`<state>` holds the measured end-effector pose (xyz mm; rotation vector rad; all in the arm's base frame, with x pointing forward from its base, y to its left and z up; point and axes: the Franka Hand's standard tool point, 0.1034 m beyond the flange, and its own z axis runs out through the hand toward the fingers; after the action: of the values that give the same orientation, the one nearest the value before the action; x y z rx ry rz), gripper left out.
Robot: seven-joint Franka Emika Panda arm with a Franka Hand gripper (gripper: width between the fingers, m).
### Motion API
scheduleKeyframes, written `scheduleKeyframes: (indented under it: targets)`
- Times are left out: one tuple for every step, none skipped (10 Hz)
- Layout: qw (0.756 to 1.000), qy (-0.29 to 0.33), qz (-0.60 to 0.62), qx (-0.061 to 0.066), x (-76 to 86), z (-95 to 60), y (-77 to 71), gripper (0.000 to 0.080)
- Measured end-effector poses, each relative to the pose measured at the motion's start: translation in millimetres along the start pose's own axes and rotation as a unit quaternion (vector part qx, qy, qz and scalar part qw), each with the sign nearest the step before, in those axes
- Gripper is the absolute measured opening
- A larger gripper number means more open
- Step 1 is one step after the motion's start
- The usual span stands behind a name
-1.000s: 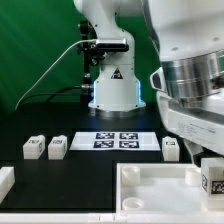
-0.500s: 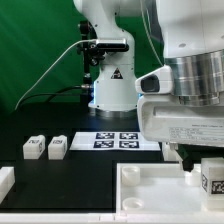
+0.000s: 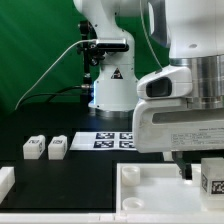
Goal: Assemble one leg
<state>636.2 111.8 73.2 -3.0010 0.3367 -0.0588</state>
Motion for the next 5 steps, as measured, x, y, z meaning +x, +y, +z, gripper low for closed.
scheduleKeyframes:
  targets:
    - [0.998, -0.001, 0.055, 0.003, -0.6, 0.2, -1.2, 0.0352]
    - [0.997, -0.001, 0.083, 0.002, -0.4, 0.2, -0.5, 0.0293]
    - [0.988, -0.002, 0.153, 0.004, 0.3, 0.2, 1.1, 0.0293]
    - [0.967, -0.009, 0.255, 0.012, 1.4, 1.2, 4.3, 0.0293]
    - [0.935, -0.022, 0.353, 0.015, 1.4, 1.4, 6.2, 0.0293]
